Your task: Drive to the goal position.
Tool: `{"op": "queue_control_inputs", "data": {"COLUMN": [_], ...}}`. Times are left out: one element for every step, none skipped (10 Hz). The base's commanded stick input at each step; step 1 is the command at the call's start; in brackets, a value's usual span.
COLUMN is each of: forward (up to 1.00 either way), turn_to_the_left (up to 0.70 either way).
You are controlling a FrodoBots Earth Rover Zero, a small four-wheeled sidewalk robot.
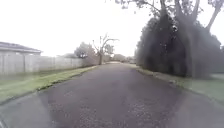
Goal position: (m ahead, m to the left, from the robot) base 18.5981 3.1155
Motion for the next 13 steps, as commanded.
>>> {"op": "queue_control_inputs", "data": {"forward": [0.70,0.70,0.70,0.70,0.70,0.70,0.70,0.70,0.70,0.70,0.70,0.70,0.70], "turn_to_the_left": [0.00,0.00,0.00,-0.11,-0.35,-0.35,-0.21,-0.04,-0.01,0.00,0.00,0.00,0.00]}}
